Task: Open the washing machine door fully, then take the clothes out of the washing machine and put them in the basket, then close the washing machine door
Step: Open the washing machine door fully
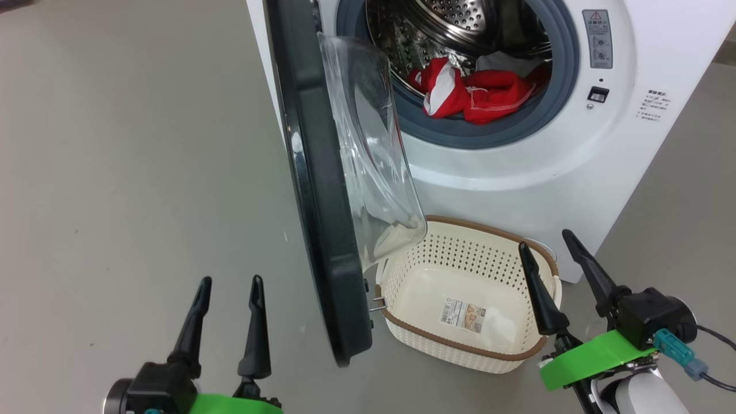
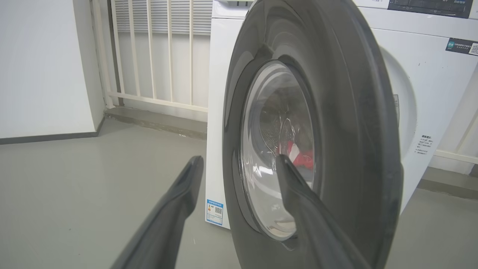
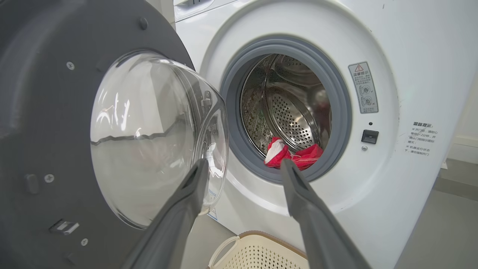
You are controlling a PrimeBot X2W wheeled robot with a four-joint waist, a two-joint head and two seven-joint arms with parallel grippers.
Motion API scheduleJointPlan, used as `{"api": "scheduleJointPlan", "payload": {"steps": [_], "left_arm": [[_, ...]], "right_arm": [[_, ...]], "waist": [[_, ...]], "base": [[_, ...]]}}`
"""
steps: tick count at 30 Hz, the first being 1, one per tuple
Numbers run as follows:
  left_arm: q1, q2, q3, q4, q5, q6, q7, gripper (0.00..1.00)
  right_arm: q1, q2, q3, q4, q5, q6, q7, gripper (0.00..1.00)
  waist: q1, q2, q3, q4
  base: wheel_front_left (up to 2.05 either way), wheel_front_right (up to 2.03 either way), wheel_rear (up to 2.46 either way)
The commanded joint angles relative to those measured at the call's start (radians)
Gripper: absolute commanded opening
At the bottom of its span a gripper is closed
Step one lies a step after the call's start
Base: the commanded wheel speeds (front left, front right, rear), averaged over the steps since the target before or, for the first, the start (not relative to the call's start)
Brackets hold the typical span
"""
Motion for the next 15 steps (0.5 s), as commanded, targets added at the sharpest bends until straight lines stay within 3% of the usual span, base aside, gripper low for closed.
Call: {"api": "scheduleJointPlan", "payload": {"steps": [1,10,12,15], "left_arm": [[-0.003,0.011,0.036,-0.022,0.001,0.006,-0.008,1.0],[0.003,0.011,0.041,0.001,-0.003,0.002,-0.008,1.0],[0.004,0.011,0.04,0.008,-0.003,-0.001,-0.008,0.0],[0.001,0.011,0.043,0.01,-0.001,-0.004,-0.008,0.0]], "right_arm": [[0.001,0.002,0.019,-0.03,-0.01,0.006,-0.006,1.0],[0.009,0.002,0.025,-0.025,0.012,0.006,-0.006,1.0],[0.008,0.002,0.027,-0.025,0.014,0.006,-0.006,1.0],[0.008,0.002,0.03,-0.021,0.019,0.006,-0.006,1.0]], "waist": [[0.0,0.0,-0.006,-0.001],[0.0,0.0,-0.015,-0.004],[0.0,0.0,-0.015,-0.005],[0.0,0.0,-0.013,-0.007]], "base": [[0.0,0.0,0.0],[0.0,0.0,0.0],[0.0,0.0,0.0],[0.0,0.0,0.0]]}}
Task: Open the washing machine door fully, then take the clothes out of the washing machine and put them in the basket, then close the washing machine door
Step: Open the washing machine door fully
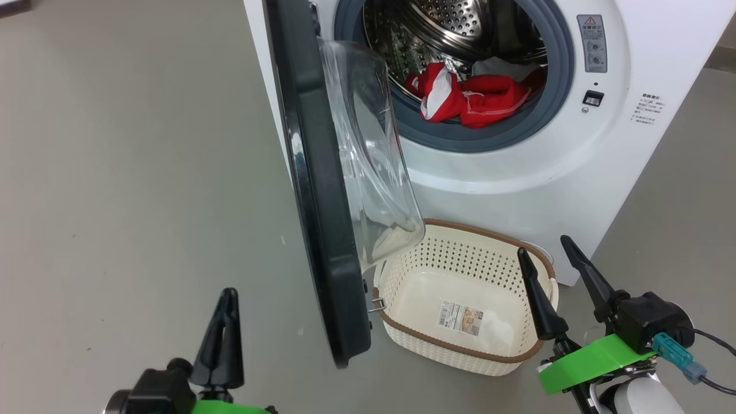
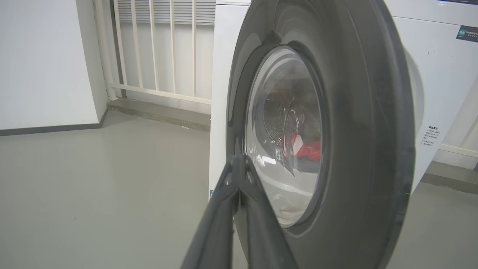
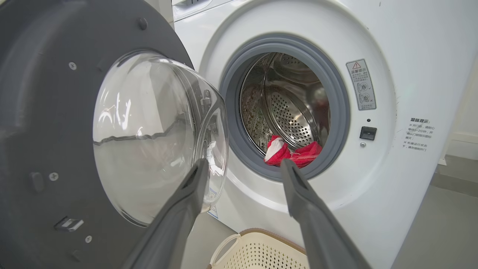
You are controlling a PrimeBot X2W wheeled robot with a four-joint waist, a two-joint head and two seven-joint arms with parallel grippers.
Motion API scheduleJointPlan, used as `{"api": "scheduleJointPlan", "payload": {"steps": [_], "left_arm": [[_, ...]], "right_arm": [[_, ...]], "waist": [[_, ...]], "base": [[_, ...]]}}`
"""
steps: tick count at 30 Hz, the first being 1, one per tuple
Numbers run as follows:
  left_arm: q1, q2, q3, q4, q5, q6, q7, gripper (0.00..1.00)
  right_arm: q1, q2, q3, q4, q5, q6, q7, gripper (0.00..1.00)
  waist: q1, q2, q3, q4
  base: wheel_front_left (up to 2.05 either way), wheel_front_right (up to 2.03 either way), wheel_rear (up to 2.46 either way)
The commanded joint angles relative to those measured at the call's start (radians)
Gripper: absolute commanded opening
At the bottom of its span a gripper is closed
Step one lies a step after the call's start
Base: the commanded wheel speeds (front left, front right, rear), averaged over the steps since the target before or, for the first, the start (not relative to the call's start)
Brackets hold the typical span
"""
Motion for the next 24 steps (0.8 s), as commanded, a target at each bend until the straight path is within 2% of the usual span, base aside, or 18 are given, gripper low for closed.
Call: {"api": "scheduleJointPlan", "payload": {"steps": [1,15,24], "left_arm": [[-0.02,0.01,0.039,-0.023,0.001,-0.004,-0.008,0.0],[-0.058,0.01,0.064,-0.21,0.035,-0.004,-0.008,0.0],[-0.108,0.01,0.01,-0.369,0.081,-0.017,-0.008,0.0]], "right_arm": [[-0.009,0.001,0.025,-0.023,0.006,0.006,-0.006,1.0],[-0.01,0.001,0.025,-0.011,0.011,0.006,-0.006,1.0],[-0.01,0.001,0.031,-0.014,0.015,0.006,-0.006,1.0]], "waist": [[0.0,0.0,0.001,0.0],[0.0,0.0,0.002,-0.004],[0.0,0.0,0.0,-0.013]], "base": [[0.0,0.0,0.0],[0.0,0.0,0.0],[0.0,0.0,0.0]]}}
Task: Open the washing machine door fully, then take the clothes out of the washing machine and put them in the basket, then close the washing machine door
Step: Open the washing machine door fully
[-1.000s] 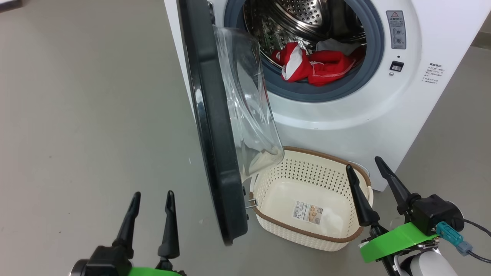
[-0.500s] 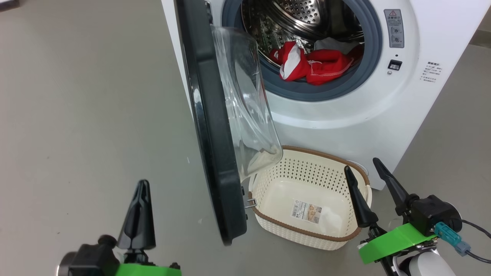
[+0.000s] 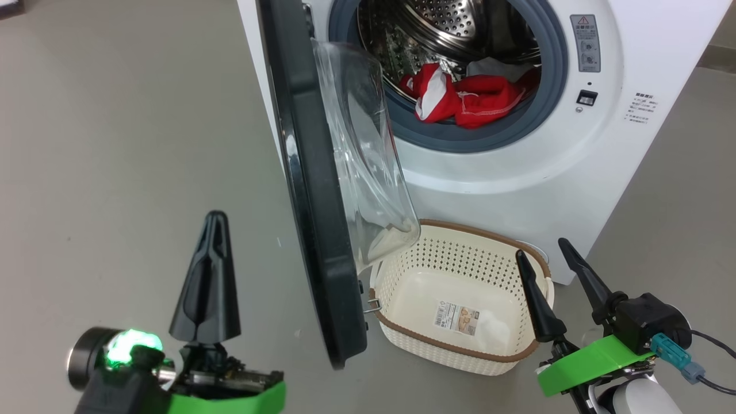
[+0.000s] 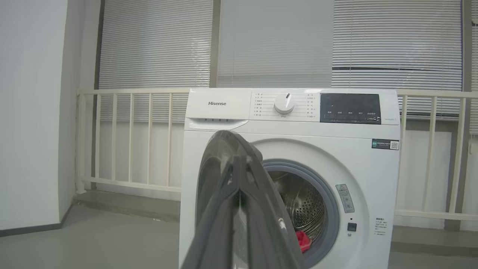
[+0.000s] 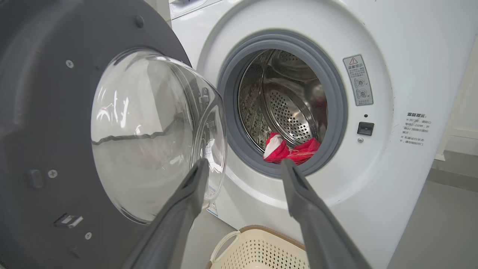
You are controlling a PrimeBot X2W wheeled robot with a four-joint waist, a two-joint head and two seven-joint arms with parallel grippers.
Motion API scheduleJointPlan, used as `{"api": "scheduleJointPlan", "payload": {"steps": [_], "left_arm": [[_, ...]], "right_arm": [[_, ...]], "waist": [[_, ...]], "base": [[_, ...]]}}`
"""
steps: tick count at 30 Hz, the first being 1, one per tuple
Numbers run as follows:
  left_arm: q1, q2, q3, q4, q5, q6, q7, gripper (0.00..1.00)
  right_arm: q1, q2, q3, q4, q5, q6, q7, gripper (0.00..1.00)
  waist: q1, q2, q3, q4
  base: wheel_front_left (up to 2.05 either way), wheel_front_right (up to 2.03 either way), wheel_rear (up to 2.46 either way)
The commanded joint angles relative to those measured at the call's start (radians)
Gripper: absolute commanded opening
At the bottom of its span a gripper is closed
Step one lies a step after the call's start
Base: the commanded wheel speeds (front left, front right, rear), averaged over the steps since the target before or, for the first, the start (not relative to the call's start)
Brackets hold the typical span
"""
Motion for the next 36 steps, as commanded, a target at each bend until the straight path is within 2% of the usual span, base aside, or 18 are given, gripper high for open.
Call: {"api": "scheduleJointPlan", "payload": {"steps": [1,14,28,31,36], "left_arm": [[-0.043,0.01,0.015,-0.046,0.018,-0.009,-0.008,0.0],[-0.067,0.015,-0.144,-0.064,0.054,-0.062,0.03,0.0],[-0.092,0.012,-0.259,0.154,-0.054,-0.107,0.077,0.0],[-0.101,0.011,-0.268,0.213,-0.086,-0.105,0.094,0.0],[-0.119,0.011,-0.25,0.287,-0.105,-0.063,0.093,0.0]], "right_arm": [[-0.01,0.001,0.026,-0.026,0.006,0.006,-0.006,1.0],[-0.007,0.001,0.035,-0.023,0.008,0.006,-0.006,1.0],[-0.025,0.001,0.041,-0.023,-0.002,0.006,-0.006,1.0],[-0.028,0.001,0.041,-0.023,-0.003,0.006,-0.006,1.0],[-0.031,0.001,0.045,-0.021,-0.002,0.006,-0.006,1.0]], "waist": [[0.0,0.0,0.002,-0.003],[0.0,0.0,-0.001,-0.016],[0.0,0.0,0.031,-0.035],[0.0,0.0,0.037,-0.041],[0.0,0.0,0.039,-0.051]], "base": [[0.0,0.0,0.0],[0.0,0.0,0.0],[0.0,0.0,0.0],[0.0,0.0,0.0],[0.0,0.0,0.0]]}}
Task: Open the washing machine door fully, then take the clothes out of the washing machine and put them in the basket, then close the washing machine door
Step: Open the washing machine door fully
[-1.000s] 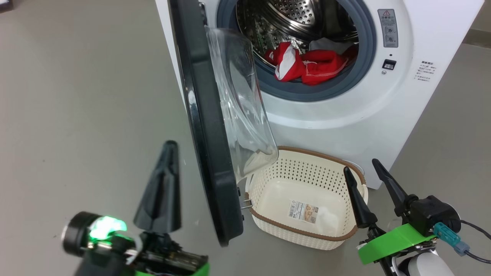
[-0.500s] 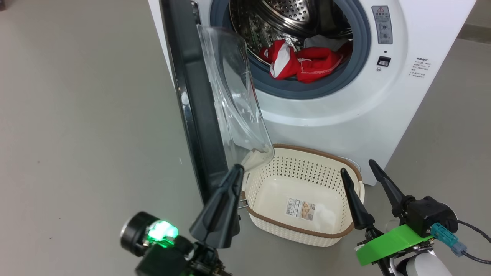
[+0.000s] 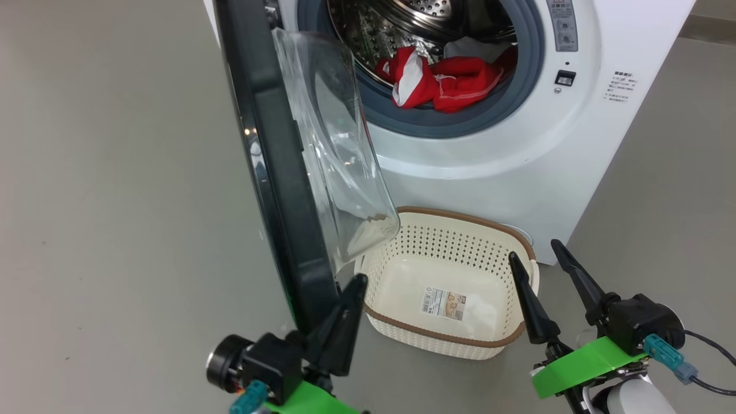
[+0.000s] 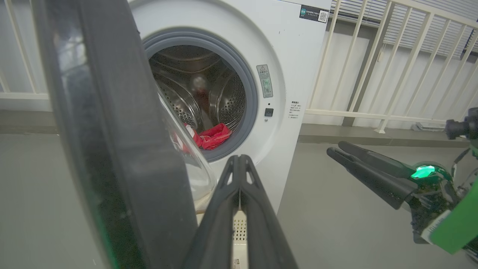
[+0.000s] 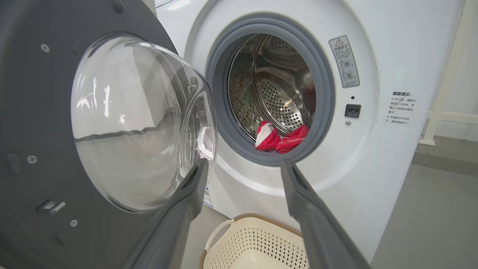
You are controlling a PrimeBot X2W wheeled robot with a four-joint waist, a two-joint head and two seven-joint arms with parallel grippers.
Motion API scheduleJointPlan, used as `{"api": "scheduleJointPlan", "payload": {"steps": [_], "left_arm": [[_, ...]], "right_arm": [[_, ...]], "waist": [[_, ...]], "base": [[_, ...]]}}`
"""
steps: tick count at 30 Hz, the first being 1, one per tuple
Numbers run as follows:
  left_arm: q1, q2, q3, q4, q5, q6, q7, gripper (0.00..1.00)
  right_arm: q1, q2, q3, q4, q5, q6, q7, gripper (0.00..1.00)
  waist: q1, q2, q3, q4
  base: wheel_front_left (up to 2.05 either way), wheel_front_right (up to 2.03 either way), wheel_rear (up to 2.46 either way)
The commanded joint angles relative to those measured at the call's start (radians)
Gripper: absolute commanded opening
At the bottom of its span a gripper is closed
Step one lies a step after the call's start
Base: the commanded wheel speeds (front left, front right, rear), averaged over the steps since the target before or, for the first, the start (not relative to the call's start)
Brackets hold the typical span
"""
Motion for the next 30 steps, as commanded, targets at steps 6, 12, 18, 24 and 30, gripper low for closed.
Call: {"api": "scheduleJointPlan", "payload": {"steps": [6,12,18,24,30], "left_arm": [[-0.059,0.002,0.063,0.033,-0.025,0.05,-0.014,0.0],[-0.058,0.004,0.079,0.041,-0.037,0.065,-0.025,0.0],[-0.039,0.007,0.089,0.026,-0.043,0.085,-0.032,0.0],[-0.011,0.02,0.107,-0.002,-0.046,0.11,-0.031,0.0],[0.019,0.052,0.14,-0.012,-0.045,0.14,-0.032,0.0]], "right_arm": [[-0.025,0.001,0.028,-0.021,-0.002,0.006,-0.006,1.0],[-0.021,0.001,0.027,-0.019,0.002,0.006,-0.006,1.0],[-0.02,0.001,0.029,-0.018,0.006,0.006,-0.006,1.0],[-0.021,0.001,0.037,-0.018,0.005,0.006,-0.006,1.0],[-0.02,0.001,0.041,-0.018,0.008,0.006,-0.006,1.0]], "waist": [[0.0,0.0,0.001,-0.002],[0.0,0.0,0.0,0.022],[0.0,0.0,0.0,0.05],[0.0,0.0,0.006,0.084],[0.0,0.0,0.005,0.104]], "base": [[0.0,0.0,0.0],[0.0,0.0,0.0],[0.0,0.0,0.0],[0.0,0.0,0.0],[0.0,0.0,0.0]]}}
